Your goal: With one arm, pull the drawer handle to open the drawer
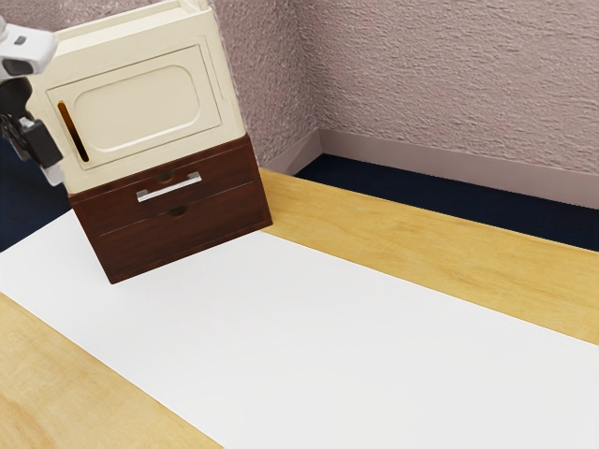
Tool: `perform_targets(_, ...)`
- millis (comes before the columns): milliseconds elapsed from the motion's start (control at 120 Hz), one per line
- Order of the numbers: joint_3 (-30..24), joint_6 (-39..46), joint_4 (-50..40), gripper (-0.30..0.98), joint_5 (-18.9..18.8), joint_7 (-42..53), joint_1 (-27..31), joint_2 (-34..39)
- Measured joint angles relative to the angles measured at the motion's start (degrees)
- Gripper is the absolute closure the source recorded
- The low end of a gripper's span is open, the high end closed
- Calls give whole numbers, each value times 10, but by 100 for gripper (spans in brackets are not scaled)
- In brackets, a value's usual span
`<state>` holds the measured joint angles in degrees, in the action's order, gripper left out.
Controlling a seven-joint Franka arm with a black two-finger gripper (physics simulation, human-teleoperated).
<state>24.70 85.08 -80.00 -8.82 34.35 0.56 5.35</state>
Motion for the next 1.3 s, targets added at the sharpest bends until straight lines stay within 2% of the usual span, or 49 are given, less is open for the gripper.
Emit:
perform_targets(133,1,0,0,0,1,26,-1,1)
perform_targets(208,37,-1,0,0,29,39,-8,1)
perform_targets(292,45,-1,7,0,44,55,6,2)
perform_targets(467,28,-1,53,0,34,85,-63,5)
perform_targets(542,24,0,59,0,32,95,-75,4)
perform_targets(800,24,75,-13,0,-23,121,-101,-20)
perform_targets(1017,27,174,-113,0,-46,136,-85,-31)
perform_targets(1300,33,269,-126,0,-63,149,-70,-84)
